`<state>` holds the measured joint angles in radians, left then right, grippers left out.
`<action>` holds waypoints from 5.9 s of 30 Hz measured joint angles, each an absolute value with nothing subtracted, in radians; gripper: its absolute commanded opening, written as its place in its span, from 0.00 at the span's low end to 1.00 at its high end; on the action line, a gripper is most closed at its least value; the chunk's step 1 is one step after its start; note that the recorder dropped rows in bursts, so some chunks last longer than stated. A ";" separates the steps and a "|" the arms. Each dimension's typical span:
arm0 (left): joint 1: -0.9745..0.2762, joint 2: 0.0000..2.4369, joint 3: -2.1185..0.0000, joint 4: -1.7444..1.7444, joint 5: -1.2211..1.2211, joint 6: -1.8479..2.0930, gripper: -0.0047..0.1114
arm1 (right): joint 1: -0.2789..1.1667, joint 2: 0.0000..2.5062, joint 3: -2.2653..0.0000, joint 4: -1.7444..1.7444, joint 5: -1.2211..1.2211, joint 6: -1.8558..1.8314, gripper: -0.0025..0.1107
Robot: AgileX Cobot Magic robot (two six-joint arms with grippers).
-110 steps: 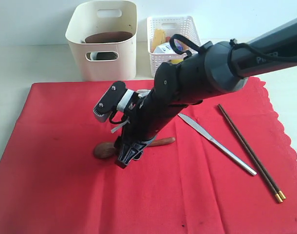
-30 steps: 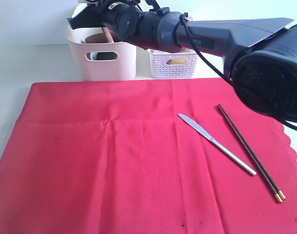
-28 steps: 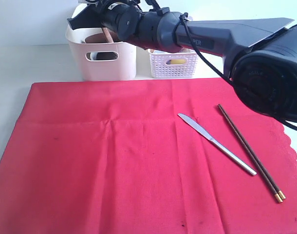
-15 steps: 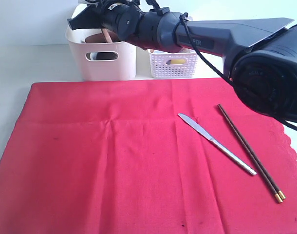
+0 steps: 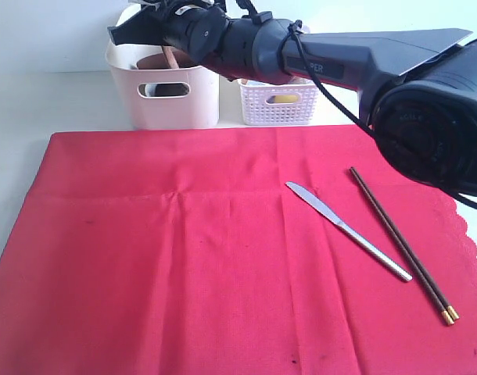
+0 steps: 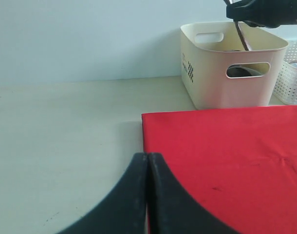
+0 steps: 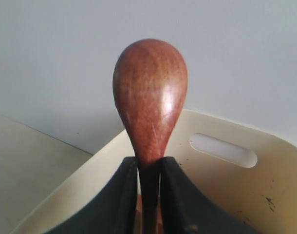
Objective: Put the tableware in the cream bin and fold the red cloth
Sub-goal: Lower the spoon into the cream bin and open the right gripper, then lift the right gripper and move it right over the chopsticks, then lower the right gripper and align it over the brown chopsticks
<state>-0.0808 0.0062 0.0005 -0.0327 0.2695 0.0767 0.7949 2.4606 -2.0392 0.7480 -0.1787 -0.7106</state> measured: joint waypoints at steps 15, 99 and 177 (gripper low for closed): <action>-0.081 0.006 0.001 -0.033 0.269 0.077 0.05 | 0.795 2.461 -2.039 0.755 -0.156 -0.743 0.48; -0.081 0.006 0.001 -0.033 0.269 0.077 0.05 | 0.422 1.869 -0.925 -0.082 0.600 0.000 0.34; -0.081 0.006 0.001 -0.033 0.269 0.077 0.05 | 0.422 1.903 -0.931 -0.051 0.572 0.000 0.02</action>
